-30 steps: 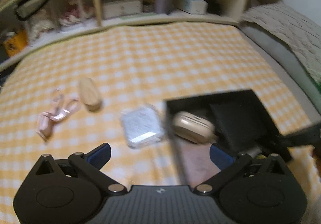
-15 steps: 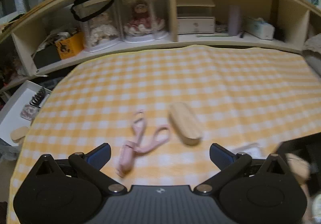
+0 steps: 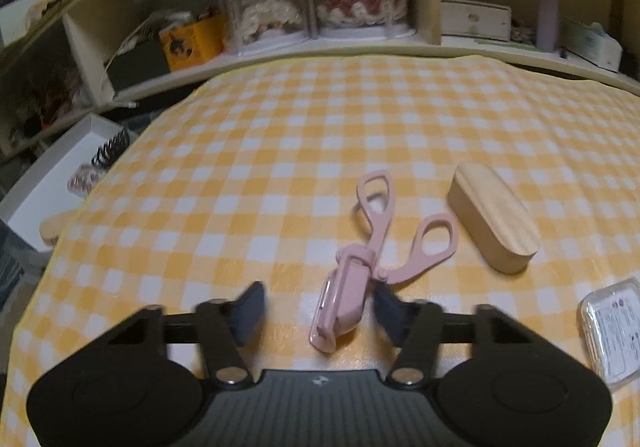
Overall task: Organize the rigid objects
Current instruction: 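Move the left gripper to the pink eyelash curler and grasp it, then lift the pink eyelash curler with the left gripper toward the tray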
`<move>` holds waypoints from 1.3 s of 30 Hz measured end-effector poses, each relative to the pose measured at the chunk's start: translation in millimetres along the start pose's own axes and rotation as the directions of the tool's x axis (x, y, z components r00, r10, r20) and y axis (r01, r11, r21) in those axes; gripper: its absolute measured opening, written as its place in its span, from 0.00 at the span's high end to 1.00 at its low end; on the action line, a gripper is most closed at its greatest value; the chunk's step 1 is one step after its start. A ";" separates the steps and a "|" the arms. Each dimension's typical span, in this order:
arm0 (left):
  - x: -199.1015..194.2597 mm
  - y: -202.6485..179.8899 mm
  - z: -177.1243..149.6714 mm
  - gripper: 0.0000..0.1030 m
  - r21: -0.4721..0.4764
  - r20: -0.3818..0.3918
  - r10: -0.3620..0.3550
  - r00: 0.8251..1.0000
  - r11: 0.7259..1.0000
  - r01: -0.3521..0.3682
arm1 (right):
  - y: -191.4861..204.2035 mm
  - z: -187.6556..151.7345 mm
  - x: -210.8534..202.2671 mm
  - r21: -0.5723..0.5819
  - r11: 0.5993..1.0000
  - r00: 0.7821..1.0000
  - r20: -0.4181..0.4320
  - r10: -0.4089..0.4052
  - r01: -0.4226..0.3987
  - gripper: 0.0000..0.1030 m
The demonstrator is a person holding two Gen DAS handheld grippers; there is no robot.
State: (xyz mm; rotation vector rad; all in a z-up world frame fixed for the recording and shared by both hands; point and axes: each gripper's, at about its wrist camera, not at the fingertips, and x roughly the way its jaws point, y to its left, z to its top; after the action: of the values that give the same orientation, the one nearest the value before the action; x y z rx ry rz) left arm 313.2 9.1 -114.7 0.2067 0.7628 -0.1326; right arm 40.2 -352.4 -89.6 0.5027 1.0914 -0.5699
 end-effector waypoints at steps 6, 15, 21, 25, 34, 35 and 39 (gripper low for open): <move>-5.8 -6.4 0.7 0.82 0.001 -0.004 -0.043 0.999 0.999 0.043 | -0.1 0.4 0.2 0.000 1.000 1.000 0.000 0.000 0.000 0.94; -39.9 -16.5 7.7 0.82 -0.151 0.005 -0.206 0.978 0.967 0.205 | -1.0 1.4 1.5 0.001 1.000 1.000 0.000 0.002 -0.002 0.94; -91.9 -50.6 9.5 0.82 -0.099 0.046 -0.347 0.937 0.931 0.350 | -1.1 1.3 1.6 0.003 1.000 1.000 -0.001 0.002 -0.002 0.94; -124.1 -82.0 2.4 0.82 -0.020 0.030 -0.464 0.885 0.885 0.465 | -0.7 0.8 0.3 0.000 1.000 1.000 -0.001 0.000 0.000 0.94; -161.6 -141.8 -32.3 0.82 0.226 -0.093 -0.638 0.764 0.734 0.640 | -0.8 0.6 0.2 -0.001 1.000 1.000 -0.001 0.000 0.000 0.94; -161.5 -147.2 -36.3 0.82 0.251 -0.113 -0.642 0.758 0.720 0.647 | -0.6 0.4 0.0 -0.002 1.000 1.000 0.000 0.000 0.000 0.94; -160.2 -166.1 -52.5 0.82 0.337 -0.187 -0.651 0.736 0.661 0.670 | -0.4 0.5 -0.1 -0.002 1.000 1.000 -0.001 -0.002 0.002 0.94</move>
State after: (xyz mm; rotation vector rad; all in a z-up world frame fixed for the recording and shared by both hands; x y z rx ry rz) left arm 131.2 -132.9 -62.8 0.2976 0.8303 -0.9969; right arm 40.3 -353.0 -89.3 0.4999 1.0930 -0.5700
